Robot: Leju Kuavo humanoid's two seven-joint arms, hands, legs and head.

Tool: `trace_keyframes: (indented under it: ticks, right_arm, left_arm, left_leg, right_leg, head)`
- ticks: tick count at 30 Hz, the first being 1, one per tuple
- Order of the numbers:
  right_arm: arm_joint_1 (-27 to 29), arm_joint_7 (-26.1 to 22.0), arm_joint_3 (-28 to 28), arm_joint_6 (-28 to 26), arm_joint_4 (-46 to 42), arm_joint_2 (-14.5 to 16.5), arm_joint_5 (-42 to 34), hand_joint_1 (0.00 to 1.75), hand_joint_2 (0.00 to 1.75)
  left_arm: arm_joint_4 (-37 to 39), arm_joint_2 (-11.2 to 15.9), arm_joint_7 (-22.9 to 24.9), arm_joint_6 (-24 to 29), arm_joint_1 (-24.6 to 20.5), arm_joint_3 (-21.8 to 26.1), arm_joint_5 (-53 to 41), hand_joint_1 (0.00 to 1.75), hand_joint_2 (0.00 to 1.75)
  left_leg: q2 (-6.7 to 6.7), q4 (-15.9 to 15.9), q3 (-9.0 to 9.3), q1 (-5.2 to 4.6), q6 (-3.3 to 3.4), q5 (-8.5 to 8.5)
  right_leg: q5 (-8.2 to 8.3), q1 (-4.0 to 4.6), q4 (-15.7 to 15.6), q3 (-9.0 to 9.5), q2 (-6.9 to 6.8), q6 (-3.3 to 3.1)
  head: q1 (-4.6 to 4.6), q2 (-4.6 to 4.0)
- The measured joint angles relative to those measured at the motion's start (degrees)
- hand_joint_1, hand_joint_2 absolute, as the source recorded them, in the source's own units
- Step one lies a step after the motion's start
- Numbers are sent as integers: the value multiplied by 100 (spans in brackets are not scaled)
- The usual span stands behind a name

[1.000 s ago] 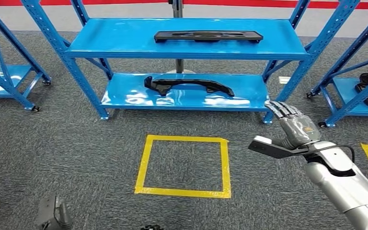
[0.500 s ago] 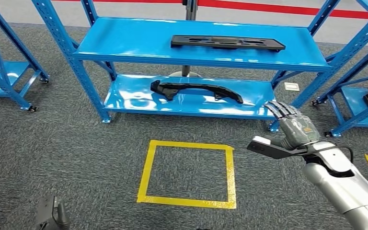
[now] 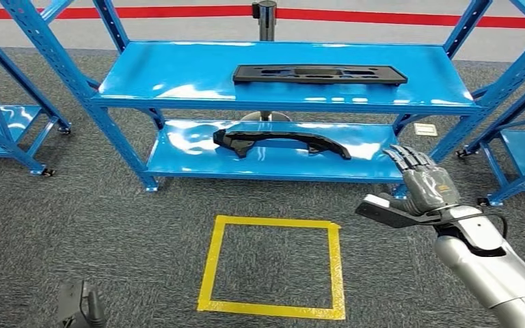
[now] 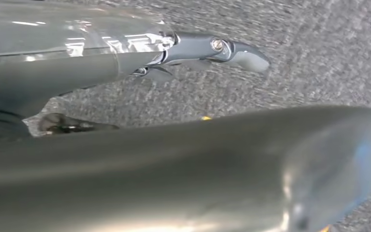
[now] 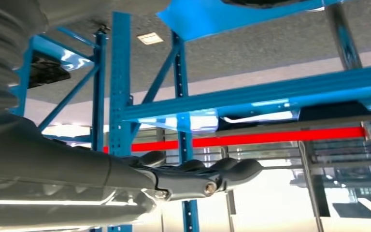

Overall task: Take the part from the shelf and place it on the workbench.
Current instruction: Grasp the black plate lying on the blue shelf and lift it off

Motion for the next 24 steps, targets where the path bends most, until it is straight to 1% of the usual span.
trace_keyframes:
  ticks: [1,2,3,4,5,6,8,9,10,11,13,14,15,16,17,18,19,20,21,22,23,24]
  right_arm:
    - [-1,52,-11,-30,3,11,14,0,175]
    - [-2,108,-26,-59,8,28,32,0,175]
    - [-3,159,-43,-82,22,46,49,0,175]
    - [-8,200,-62,-96,42,66,58,0,175]
    - [-18,231,-81,-103,63,83,67,0,175]
    - [-35,255,-104,-107,83,96,72,0,175]
    - [-94,293,-159,-114,109,112,80,0,175]
    - [-134,316,-188,-116,124,117,85,0,175]
    - [-178,342,-213,-117,147,122,90,0,175]
    - [-214,377,-236,-119,181,128,94,0,175]
    - [-246,484,-274,-121,270,144,120,0,175]
    - [-246,540,-294,-122,319,157,138,0,175]
    - [-245,589,-309,-126,362,172,157,0,175]
    - [-250,629,-324,-131,405,184,173,0,175]
    - [-256,662,-341,-138,447,195,188,0,175]
    - [-259,688,-357,-145,489,203,201,0,175]
    - [-263,712,-375,-154,541,211,213,0,175]
    - [-262,728,-393,-161,587,220,222,0,175]
    - [-262,736,-407,-166,621,230,231,0,175]
    - [-271,741,-418,-171,645,238,242,0,175]
    - [-281,738,-426,-173,652,248,253,0,175]
    - [-299,731,-435,-171,654,256,263,0,175]
  left_arm:
    - [0,0,1,0,3,1,-3,0,0]
    - [1,0,2,0,8,0,-5,0,0]
    - [5,0,5,0,20,0,-6,0,0]
    - [11,-1,11,-1,32,0,-9,0,0]
    - [16,-1,17,-1,43,0,-13,0,0]
    - [21,-2,22,-1,47,1,-18,0,0]
    - [14,-2,20,-2,22,2,-25,0,0]
    - [9,0,17,-2,4,2,-30,0,0]
    - [4,2,14,-2,-14,3,-34,0,0]
    - [2,3,14,-2,-25,3,-39,0,0]
    - [0,5,16,-3,-31,4,-45,0,0]
    - [0,5,17,-4,-26,4,-47,0,0]
    - [0,5,17,-4,-22,4,-49,0,0]
    - [0,5,17,-4,-20,4,-51,0,0]
    - [0,4,17,-4,-19,4,-53,0,0]
    - [2,2,18,-4,-16,4,-55,0,0]
    - [4,0,20,-4,-14,4,-57,0,0]
    - [5,-2,24,-4,-11,4,-60,0,0]
    - [7,-4,28,-4,-7,4,-64,0,0]
    - [5,-4,32,-4,-11,4,-69,0,0]
    - [3,-4,34,-4,-19,4,-73,0,0]
    - [1,-4,33,-6,-32,3,-81,0,0]
  left_leg:
    - [4,-224,-36,22,-27,141]
    - [11,-561,-35,49,-56,441]
    - [33,-881,-31,70,-76,784]
    - [49,-1109,-22,79,-66,1058]
    - [61,-1231,-23,80,-39,1241]
    - [69,-1254,-22,71,9,1276]
    - [47,-1262,41,74,104,1221]
    - [39,-1280,93,85,144,1185]
    - [29,-1302,157,94,175,1151]
    - [23,-1327,222,97,198,1111]
    - [7,-1362,351,90,223,1017]
    - [-2,-1371,425,86,227,961]
    - [-12,-1376,507,83,227,900]
    - [-20,-1380,601,80,222,835]
    - [-27,-1387,710,78,212,762]
    - [-33,-1396,810,77,195,690]
    - [-45,-1415,897,72,166,624]
    - [-54,-1449,967,67,130,566]
    - [-59,-1471,1020,61,92,539]
    - [-63,-1499,1077,50,56,525]
    - [-55,-1490,1121,44,27,523]
    - [-38,-1390,1126,40,6,534]
  right_leg:
    - [-81,-30,0,106,4,33]
    - [-163,-55,0,208,6,71]
    - [-246,-72,12,308,10,111]
    - [-320,-72,11,377,13,150]
    - [-379,-69,-1,428,16,190]
    - [-412,-65,-9,468,18,224]
    - [-415,-69,15,490,12,271]
    - [-406,-70,147,437,6,287]
    - [-426,-70,381,304,0,299]
    - [-489,-69,714,88,-5,307]
    - [-714,-62,1397,-439,-7,313]
    - [-790,-57,1582,-652,-7,310]
    - [-783,-53,1603,-786,-7,305]
    - [-660,-47,1453,-837,-7,296]
    - [-385,-39,1143,-825,-8,279]
    - [-20,-23,768,-801,-15,252]
    - [259,3,448,-775,-25,224]
    - [469,33,223,-742,-33,197]
    - [531,52,124,-722,-39,171]
    - [477,59,112,-677,-36,146]
    - [462,45,95,-605,-28,117]
    - [427,26,77,-535,-20,79]
  head:
    - [0,0]
    - [0,0]
    - [0,0]
    - [2,0]
    - [7,0]
    - [10,0]
    - [16,0]
    - [19,0]
    - [22,0]
    - [26,0]
    - [28,0]
    - [28,0]
    - [28,0]
    - [28,0]
    - [28,0]
    - [28,-1]
    - [30,-1]
    - [33,-1]
    - [35,-1]
    - [37,-1]
    - [36,-1]
    - [34,-1]
